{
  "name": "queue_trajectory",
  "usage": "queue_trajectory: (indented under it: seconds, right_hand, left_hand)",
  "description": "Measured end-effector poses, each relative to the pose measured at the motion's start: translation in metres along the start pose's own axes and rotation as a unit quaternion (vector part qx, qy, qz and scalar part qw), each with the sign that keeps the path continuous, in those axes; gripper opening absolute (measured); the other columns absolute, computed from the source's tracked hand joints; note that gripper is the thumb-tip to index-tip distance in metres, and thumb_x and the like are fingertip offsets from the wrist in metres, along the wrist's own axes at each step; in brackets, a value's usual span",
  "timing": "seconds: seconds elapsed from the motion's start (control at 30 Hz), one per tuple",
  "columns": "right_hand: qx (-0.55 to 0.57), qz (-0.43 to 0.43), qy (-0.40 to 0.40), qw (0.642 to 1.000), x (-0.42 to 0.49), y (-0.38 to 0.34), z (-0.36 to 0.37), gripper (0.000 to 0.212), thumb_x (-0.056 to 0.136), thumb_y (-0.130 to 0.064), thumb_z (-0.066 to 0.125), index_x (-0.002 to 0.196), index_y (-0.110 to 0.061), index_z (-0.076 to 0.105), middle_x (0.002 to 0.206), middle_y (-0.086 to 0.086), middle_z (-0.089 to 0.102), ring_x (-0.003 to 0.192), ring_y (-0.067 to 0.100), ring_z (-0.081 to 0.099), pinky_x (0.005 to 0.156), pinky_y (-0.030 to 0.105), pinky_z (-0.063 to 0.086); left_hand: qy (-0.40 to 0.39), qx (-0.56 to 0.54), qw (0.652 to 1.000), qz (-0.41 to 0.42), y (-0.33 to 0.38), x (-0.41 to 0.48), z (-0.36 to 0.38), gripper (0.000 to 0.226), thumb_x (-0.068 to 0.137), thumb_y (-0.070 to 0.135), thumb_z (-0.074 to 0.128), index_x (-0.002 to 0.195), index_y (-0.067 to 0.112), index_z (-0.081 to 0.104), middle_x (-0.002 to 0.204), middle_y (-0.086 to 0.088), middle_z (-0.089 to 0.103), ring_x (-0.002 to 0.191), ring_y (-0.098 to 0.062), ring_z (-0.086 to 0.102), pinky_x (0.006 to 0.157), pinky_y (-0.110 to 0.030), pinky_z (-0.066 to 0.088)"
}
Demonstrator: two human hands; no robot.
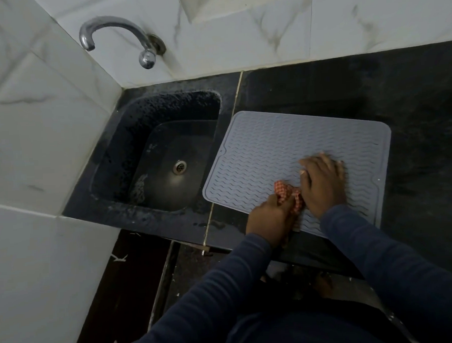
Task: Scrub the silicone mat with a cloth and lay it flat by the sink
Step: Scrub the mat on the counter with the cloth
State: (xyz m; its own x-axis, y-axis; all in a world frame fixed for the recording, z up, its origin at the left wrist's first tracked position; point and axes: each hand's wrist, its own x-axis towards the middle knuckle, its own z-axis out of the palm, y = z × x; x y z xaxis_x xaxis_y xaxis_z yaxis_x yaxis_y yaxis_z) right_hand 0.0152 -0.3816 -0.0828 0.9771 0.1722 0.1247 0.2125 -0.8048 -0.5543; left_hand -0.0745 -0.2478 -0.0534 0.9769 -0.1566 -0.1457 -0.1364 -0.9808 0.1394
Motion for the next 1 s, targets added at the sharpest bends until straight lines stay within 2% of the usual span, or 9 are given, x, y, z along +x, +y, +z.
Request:
queue_trajectory:
  seconds: [0.17, 0.33, 0.4, 0.47, 0.53, 0.67, 0.77, 0.87, 1.0]
  right_hand:
    - [-0.056, -0.023, -0.045, 0.997, -0.003, 0.004, 0.001, 0.054, 0.094, -0.038, 0.024, 0.132, -0.014, 0.053, 0.142, 0.011, 0.049, 0.140, 0.029, 0.031, 0.118, 0.050, 0.010]
    - [-0.121, -0.012, -0.073, 0.990, -0.014, 0.002, -0.001, 0.068, 0.092, -0.046, 0.010, 0.142, -0.016, 0.046, 0.151, 0.010, 0.038, 0.143, 0.027, 0.026, 0.118, 0.047, 0.006]
    - [-0.132, 0.003, -0.068, 0.989, -0.019, 0.002, -0.001, 0.064, 0.094, -0.045, 0.012, 0.144, -0.019, 0.043, 0.153, 0.008, 0.035, 0.145, 0.025, 0.022, 0.117, 0.044, 0.001]
    - [-0.138, 0.014, -0.068, 0.988, -0.023, 0.001, -0.003, 0.052, 0.100, -0.039, 0.024, 0.144, -0.019, 0.042, 0.154, 0.006, 0.034, 0.145, 0.023, 0.020, 0.117, 0.043, 0.000]
    - [-0.140, 0.024, -0.070, 0.987, -0.024, -0.002, -0.004, 0.047, 0.101, -0.035, 0.032, 0.145, -0.020, 0.040, 0.155, 0.004, 0.032, 0.146, 0.021, 0.018, 0.118, 0.041, -0.001]
    - [-0.143, 0.033, -0.070, 0.987, -0.022, -0.003, -0.004, 0.046, 0.102, -0.032, 0.032, 0.146, -0.020, 0.038, 0.156, 0.003, 0.030, 0.146, 0.020, 0.018, 0.118, 0.040, 0.000]
    - [-0.146, 0.037, -0.058, 0.987, -0.021, -0.002, -0.003, 0.046, 0.102, -0.033, 0.031, 0.144, -0.019, 0.042, 0.154, 0.003, 0.034, 0.145, 0.019, 0.022, 0.118, 0.040, 0.003]
    - [-0.150, 0.040, -0.056, 0.986, -0.022, -0.003, -0.003, 0.046, 0.102, -0.034, 0.030, 0.144, -0.020, 0.042, 0.154, 0.003, 0.035, 0.144, 0.019, 0.023, 0.118, 0.039, 0.002]
    - [-0.169, 0.039, -0.060, 0.983, -0.022, -0.009, -0.005, 0.046, 0.102, -0.033, 0.029, 0.145, -0.021, 0.039, 0.155, 0.001, 0.031, 0.145, 0.018, 0.020, 0.118, 0.038, 0.000]
  left_hand:
    - [-0.049, 0.018, 0.994, -0.094, -0.070, -0.023, -0.018, 0.047, 0.098, 0.047, 0.039, 0.141, 0.030, 0.039, 0.126, -0.010, 0.050, 0.101, -0.031, 0.059, 0.083, -0.040, 0.050]
    - [-0.018, -0.066, 0.968, -0.240, -0.136, -0.029, -0.034, 0.042, 0.095, 0.052, 0.042, 0.135, 0.040, 0.046, 0.134, -0.005, 0.050, 0.108, -0.029, 0.059, 0.089, -0.034, 0.046]
    - [0.023, -0.098, 0.971, -0.215, -0.130, -0.021, -0.034, 0.042, 0.092, 0.048, 0.051, 0.134, 0.041, 0.048, 0.142, -0.004, 0.044, 0.114, -0.028, 0.056, 0.091, -0.034, 0.046]
    - [0.049, -0.152, 0.980, -0.116, -0.101, -0.011, -0.030, 0.046, 0.092, 0.047, 0.051, 0.137, 0.041, 0.044, 0.148, 0.002, 0.037, 0.121, -0.023, 0.051, 0.096, -0.032, 0.046]
    - [0.074, -0.174, 0.981, -0.040, -0.062, -0.004, -0.021, 0.056, 0.092, 0.061, 0.035, 0.138, 0.031, 0.044, 0.142, 0.002, 0.039, 0.109, -0.022, 0.058, 0.092, -0.032, 0.049]
    - [0.074, -0.155, 0.985, 0.028, -0.008, -0.008, -0.004, 0.052, 0.099, 0.049, 0.024, 0.133, 0.017, 0.048, 0.129, -0.009, 0.053, 0.081, -0.033, 0.065, 0.067, -0.035, 0.054]
    - [0.039, -0.092, 0.994, 0.043, -0.030, -0.012, 0.000, 0.049, 0.095, 0.045, 0.036, 0.139, 0.024, 0.042, 0.135, -0.007, 0.050, 0.088, -0.034, 0.065, 0.072, -0.040, 0.056]
    - [-0.013, -0.064, 0.998, -0.008, -0.095, -0.020, -0.007, 0.063, 0.088, 0.037, 0.057, 0.146, 0.030, 0.033, 0.146, 0.001, 0.038, 0.106, -0.027, 0.060, 0.088, -0.037, 0.051]
    - [0.040, -0.104, 0.981, -0.161, -0.168, -0.027, -0.025, 0.046, 0.089, 0.042, 0.057, 0.133, 0.032, 0.049, 0.133, 0.000, 0.040, 0.092, -0.030, 0.064, 0.080, -0.036, 0.052]
